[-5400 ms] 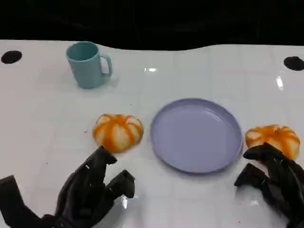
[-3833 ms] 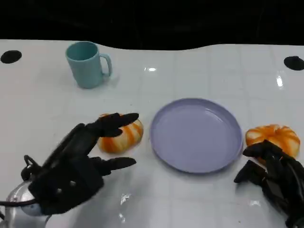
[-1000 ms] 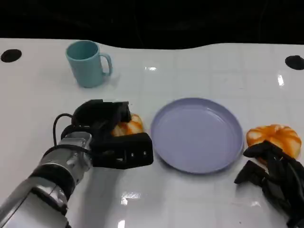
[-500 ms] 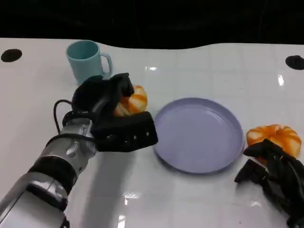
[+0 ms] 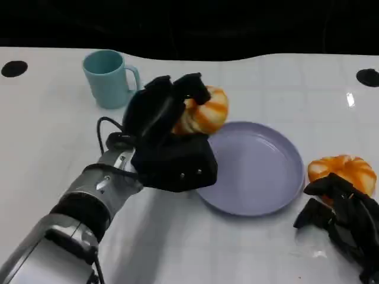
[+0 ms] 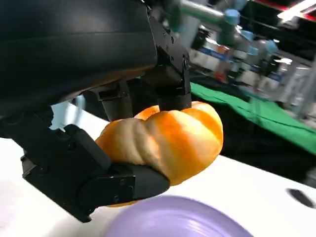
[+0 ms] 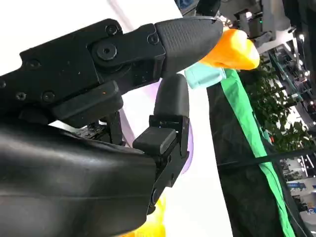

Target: Grasp the bread from the table and place it into the plate.

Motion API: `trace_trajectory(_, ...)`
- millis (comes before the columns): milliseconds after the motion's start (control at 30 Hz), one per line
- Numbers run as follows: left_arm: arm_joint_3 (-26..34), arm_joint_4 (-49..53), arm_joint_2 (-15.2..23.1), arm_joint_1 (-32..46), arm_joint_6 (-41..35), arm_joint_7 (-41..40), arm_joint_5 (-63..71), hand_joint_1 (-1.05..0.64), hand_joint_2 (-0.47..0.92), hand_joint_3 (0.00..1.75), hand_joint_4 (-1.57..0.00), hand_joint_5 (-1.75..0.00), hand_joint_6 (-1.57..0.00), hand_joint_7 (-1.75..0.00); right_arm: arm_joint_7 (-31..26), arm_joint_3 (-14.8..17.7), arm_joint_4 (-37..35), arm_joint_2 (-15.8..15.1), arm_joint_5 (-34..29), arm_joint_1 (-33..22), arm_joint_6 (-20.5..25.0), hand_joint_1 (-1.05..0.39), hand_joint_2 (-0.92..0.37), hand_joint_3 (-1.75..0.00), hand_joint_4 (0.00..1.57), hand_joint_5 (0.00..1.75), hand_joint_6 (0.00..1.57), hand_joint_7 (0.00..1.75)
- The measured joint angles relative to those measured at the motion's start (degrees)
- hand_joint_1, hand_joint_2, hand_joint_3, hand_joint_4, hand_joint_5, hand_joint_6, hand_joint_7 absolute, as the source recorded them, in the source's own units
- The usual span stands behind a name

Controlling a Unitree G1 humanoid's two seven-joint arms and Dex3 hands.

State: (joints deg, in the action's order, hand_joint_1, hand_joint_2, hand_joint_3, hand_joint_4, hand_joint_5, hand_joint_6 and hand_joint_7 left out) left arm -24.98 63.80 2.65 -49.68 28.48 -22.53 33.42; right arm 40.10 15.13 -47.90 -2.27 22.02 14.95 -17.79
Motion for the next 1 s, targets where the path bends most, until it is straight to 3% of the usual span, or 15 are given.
trace_trajectory(200, -0.16, -0.01, -1.78, -1.95, 1.13, 6.83, -0.53, -0.17, 0.47, 1.29, -0.93, -1.75, -0.77, -1.75, -0.01, -0.06, 0.12, -0.01, -0.01, -0.06, 0.0, -0.55, -0.92, -0.23, 0.67, 1.58, 0.64, 1.18)
trace_trajectory(700, -2.02, 2.7, -5.33, -4.67, 0.23, 13.74, 0.2, -0.17, 0.51, 1.23, -0.85, -1.75, -0.71, -1.71, -0.9, -0.03, 0.91, 0.02, 0.36, -0.19, 1.12, -0.52, -0.92, -0.19, 0.64, 1.56, 0.6, 1.24)
trace_trajectory(733, -2.45, 3.3, -5.66, -5.12, -0.53, 14.41, 0.5, -0.16, 0.51, 1.21, -0.82, -1.75, -0.72, -1.62, -0.93, -0.01, 1.39, 0.05, 0.55, -0.28, 1.96, -0.52, -0.92, -0.21, 0.63, 1.57, 0.58, 1.26)
trace_trajectory(767, -2.58, 3.75, -5.97, -5.37, -0.99, 15.26, 0.52, -0.16, 0.54, 1.12, -0.79, -1.66, -0.77, -1.31, -0.83, -0.01, 1.79, 0.12, 0.92, -0.4, 2.61, -0.52, -0.92, -0.21, 0.63, 1.57, 0.57, 1.27)
trace_trajectory(800, -2.57, 3.94, -6.28, -5.5, -1.27, 16.63, 0.3, -0.16, 0.59, 0.97, -0.76, -1.54, -0.84, -0.96, -0.56, 0.01, 2.05, 0.18, 1.37, -0.47, 3.17, -0.52, -0.92, -0.21, 0.62, 1.58, 0.57, 1.28)
trace_trajectory(900, -2.28, 4.04, -6.89, -5.87, -1.59, 21.13, -0.45, -0.23, 0.84, 0.43, -0.6, -1.4, -0.86, -0.29, -0.14, -0.01, 2.6, 0.26, 1.79, -0.65, 3.94, -0.53, -0.92, -0.2, 0.62, 1.58, 0.57, 1.29)
trace_trajectory(967, -2.16, 4.04, -7.07, -6.03, -2.04, 23.36, -0.75, -0.3, 0.9, 0.32, -0.49, -1.4, -0.8, -0.14, -0.13, -0.02, 2.76, 0.33, 2.09, -0.73, 4.15, -0.51, -0.92, -0.2, 0.63, 1.57, 0.57, 1.28)
trace_trajectory(1000, -2.16, 4.04, -7.07, -6.07, -2.28, 24.23, -0.78, -0.42, 0.91, 0.35, -0.36, -1.06, -0.69, -0.07, -0.12, 0.02, 2.86, 0.34, 2.32, -0.73, 4.49, -0.53, -0.92, -0.21, 0.63, 1.56, 0.58, 1.28)
